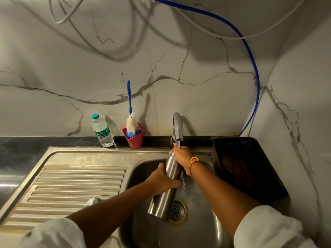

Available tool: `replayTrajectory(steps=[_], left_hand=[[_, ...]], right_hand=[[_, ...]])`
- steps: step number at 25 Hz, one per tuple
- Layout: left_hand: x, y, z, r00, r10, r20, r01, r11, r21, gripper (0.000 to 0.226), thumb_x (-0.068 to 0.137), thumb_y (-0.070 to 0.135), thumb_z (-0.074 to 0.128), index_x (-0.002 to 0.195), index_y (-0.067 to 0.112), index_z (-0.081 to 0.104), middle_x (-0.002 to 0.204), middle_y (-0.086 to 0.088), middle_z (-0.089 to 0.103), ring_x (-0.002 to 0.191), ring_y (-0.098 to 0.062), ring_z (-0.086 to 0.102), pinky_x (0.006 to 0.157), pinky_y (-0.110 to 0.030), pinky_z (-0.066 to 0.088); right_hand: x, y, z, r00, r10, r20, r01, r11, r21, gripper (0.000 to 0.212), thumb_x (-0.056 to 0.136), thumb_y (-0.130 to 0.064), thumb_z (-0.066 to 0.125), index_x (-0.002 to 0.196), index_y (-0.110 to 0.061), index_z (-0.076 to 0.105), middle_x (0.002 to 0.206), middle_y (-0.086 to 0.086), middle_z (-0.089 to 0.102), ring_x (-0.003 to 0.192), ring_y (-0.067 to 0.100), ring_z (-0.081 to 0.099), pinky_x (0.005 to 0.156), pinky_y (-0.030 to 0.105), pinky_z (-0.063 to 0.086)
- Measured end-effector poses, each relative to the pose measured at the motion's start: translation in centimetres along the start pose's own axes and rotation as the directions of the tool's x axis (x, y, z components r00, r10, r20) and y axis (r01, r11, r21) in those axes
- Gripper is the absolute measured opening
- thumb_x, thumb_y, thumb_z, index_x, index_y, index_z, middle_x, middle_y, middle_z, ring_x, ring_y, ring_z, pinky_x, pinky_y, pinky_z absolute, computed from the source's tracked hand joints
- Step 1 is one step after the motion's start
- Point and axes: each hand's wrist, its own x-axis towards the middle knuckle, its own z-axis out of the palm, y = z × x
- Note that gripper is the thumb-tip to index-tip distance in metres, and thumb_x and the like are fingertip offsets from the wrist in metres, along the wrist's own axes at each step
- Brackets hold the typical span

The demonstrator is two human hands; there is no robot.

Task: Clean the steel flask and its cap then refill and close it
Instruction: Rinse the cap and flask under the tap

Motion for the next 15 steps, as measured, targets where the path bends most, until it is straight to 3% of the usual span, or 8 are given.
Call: replayTrajectory(steps=[2,4,6,8,11,13,15], left_hand=[[-0.2,-0.2,-1.3,0.995,-0.019,0.101,0.031,0.992,-0.119,0.085,0.072,0.03,0.084,0.14,0.03,0.032,0.116,-0.007,0.061,0.099,-0.024,0.067,0.083,-0.04,0.06],[-0.6,-0.6,-2.5,0.975,-0.048,0.219,0.095,0.973,-0.21,0.083,0.077,0.028,0.081,0.143,0.031,0.032,0.118,-0.012,0.06,0.102,-0.029,0.066,0.078,-0.039,0.06],[-0.4,-1.0,-3.0,0.966,-0.05,0.253,0.117,0.959,-0.259,0.085,0.078,0.028,0.081,0.147,0.031,0.031,0.12,-0.015,0.061,0.105,-0.031,0.066,0.08,-0.041,0.06],[0.1,-0.9,-2.6,0.984,-0.007,0.18,0.039,0.984,-0.176,0.091,0.075,0.029,0.083,0.149,0.029,0.029,0.122,-0.01,0.06,0.105,-0.026,0.065,0.085,-0.039,0.059],[0.6,-0.6,-1.1,0.994,0.112,-0.012,-0.106,0.967,0.232,0.101,0.072,0.034,0.086,0.151,0.025,0.025,0.129,-0.004,0.057,0.109,-0.019,0.062,0.09,-0.034,0.056],[0.4,-0.7,-0.2,0.975,0.178,-0.134,-0.088,0.86,0.503,0.106,0.072,0.039,0.086,0.153,0.027,0.019,0.135,-0.004,0.053,0.112,-0.021,0.061,0.09,-0.035,0.057],[0.4,-1.1,0.0,0.946,0.246,-0.21,-0.039,0.733,0.679,0.11,0.075,0.041,0.084,0.156,0.027,0.012,0.143,-0.006,0.047,0.118,-0.025,0.059,0.09,-0.038,0.057]], right_hand=[[-0.2,-0.1,-1.2,0.983,0.007,0.182,-0.028,0.993,0.117,0.038,0.102,-0.041,0.045,0.099,-0.011,0.068,0.101,0.013,0.066,0.094,0.028,0.065,0.088,0.045,0.056],[0.1,0.7,-2.7,0.923,0.001,0.384,-0.124,0.947,0.295,0.028,0.099,-0.028,0.056,0.109,-0.004,0.068,0.11,0.018,0.064,0.102,0.033,0.063,0.094,0.054,0.052],[0.6,1.5,-3.5,0.884,-0.067,0.462,-0.147,0.899,0.412,0.029,0.094,-0.017,0.063,0.118,0.0,0.067,0.118,0.021,0.062,0.11,0.037,0.06,0.094,0.059,0.051],[0.5,1.4,-3.2,0.911,-0.076,0.405,-0.134,0.874,0.466,0.029,0.091,-0.014,0.066,0.116,0.0,0.069,0.114,0.019,0.065,0.107,0.034,0.061,0.092,0.056,0.053],[0.3,1.1,-2.0,0.986,-0.031,0.164,-0.039,0.914,0.404,0.024,0.087,-0.019,0.072,0.103,-0.002,0.072,0.098,0.013,0.07,0.089,0.026,0.066,0.083,0.042,0.059],[0.5,1.0,-1.2,0.999,-0.045,-0.024,0.048,0.989,0.138,0.032,0.083,-0.035,0.077,0.093,-0.006,0.07,0.09,0.01,0.071,0.084,0.026,0.068,0.076,0.038,0.059],[0.7,1.1,-0.7,0.989,-0.042,-0.143,0.022,0.99,-0.143,0.044,0.081,-0.052,0.073,0.093,-0.011,0.064,0.089,0.008,0.068,0.082,0.025,0.067,0.073,0.038,0.06]])
